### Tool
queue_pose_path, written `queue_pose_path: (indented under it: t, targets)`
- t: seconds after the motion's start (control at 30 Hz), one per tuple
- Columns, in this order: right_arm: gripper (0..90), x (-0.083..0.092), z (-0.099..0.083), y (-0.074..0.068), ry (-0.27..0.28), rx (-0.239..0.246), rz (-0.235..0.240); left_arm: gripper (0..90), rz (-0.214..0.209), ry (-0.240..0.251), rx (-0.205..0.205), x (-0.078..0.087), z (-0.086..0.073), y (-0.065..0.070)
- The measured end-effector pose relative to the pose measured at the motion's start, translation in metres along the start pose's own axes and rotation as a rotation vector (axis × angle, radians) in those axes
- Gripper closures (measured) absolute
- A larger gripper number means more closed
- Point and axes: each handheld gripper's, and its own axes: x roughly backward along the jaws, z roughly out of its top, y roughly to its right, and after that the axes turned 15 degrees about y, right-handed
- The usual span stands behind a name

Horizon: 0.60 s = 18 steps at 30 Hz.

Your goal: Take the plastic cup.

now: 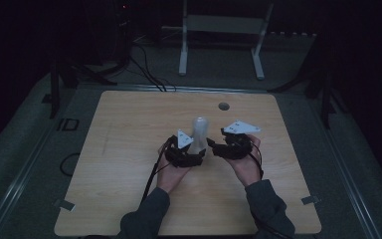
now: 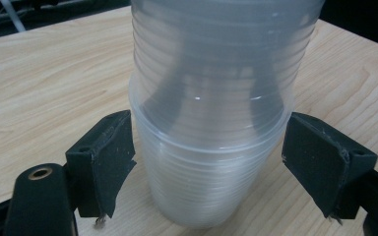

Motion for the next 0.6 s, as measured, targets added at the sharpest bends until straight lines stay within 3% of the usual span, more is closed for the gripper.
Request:
queue_pose_path:
  t: [0.6]
  targets:
    - [34.6, -0.011, 0.016, -0.002, 0.031, -0.025, 0.034, 22.7, 0.006, 0.016, -0.012, -0.002, 0.000, 0.000]
